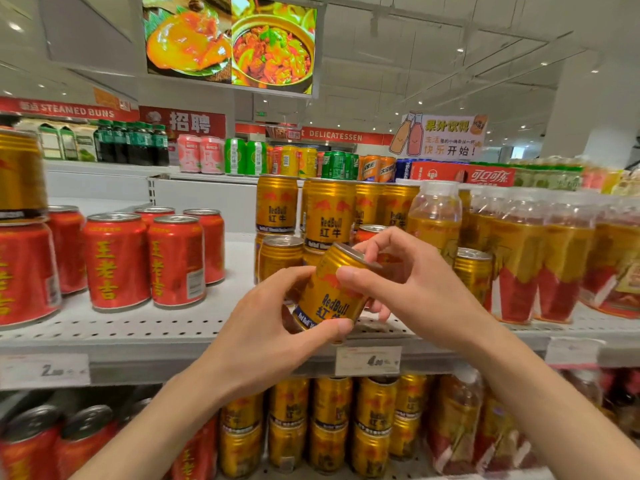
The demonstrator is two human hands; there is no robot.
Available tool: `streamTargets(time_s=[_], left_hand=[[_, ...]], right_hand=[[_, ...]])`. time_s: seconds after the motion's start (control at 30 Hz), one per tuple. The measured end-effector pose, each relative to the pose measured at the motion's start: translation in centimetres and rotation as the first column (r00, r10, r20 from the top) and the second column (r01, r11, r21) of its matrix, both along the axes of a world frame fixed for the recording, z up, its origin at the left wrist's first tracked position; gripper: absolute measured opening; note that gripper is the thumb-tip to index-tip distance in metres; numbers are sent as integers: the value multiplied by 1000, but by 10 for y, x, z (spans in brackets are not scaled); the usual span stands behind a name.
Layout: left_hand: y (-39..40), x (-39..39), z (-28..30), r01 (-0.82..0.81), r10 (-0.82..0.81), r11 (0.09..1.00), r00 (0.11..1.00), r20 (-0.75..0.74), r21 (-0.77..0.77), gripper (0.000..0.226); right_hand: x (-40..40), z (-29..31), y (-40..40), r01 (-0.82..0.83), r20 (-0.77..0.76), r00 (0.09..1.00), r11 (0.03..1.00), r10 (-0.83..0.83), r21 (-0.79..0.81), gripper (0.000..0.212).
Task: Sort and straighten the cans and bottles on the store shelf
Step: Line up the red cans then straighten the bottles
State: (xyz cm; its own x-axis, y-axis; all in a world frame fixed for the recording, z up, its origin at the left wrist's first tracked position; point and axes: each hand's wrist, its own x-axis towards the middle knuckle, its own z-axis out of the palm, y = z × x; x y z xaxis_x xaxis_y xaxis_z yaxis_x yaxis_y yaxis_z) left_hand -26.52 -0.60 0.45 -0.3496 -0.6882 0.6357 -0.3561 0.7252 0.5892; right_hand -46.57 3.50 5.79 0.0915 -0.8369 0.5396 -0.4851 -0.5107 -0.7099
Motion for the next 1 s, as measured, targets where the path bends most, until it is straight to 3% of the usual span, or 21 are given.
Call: streamTargets(time_s=[0.13, 0.23, 0.37, 0.53, 0.63, 0.83, 1.0], left_hand=[[-2, -11, -6, -23, 22, 1000, 999, -44, -20, 62], [-3, -15, -9, -20, 19, 1000, 997, -80, -11, 65], [-5, -16, -8, -28, 26, 999, 992, -123, -15, 64], [-6, -10, -8, -46, 46, 999, 987, -154, 7, 59], [-7, -3, -10, -65, 67, 998, 984, -163, 18, 61], [-11, 20, -12, -151, 155, 988, 977, -144, 42, 71], [-11, 36, -13, -289, 292, 956, 953, -87, 40, 65]], right_hand=[[-18, 4, 7, 0, -55, 998, 1000, -1, -18, 33], [-35, 6, 11, 148, -131, 977, 979, -166, -139, 25], [-46, 2, 1, 293, -351, 846, 900, -402, -323, 22], [-30, 2, -14, 290, -503, 717, 862, -483, -415, 35], [-23, 5, -20, 315, -525, 669, 840, -527, -441, 40], [-20, 2, -27, 332, -534, 649, 833, -542, -441, 41], [-18, -1, -31, 343, -523, 657, 833, -542, -433, 46]])
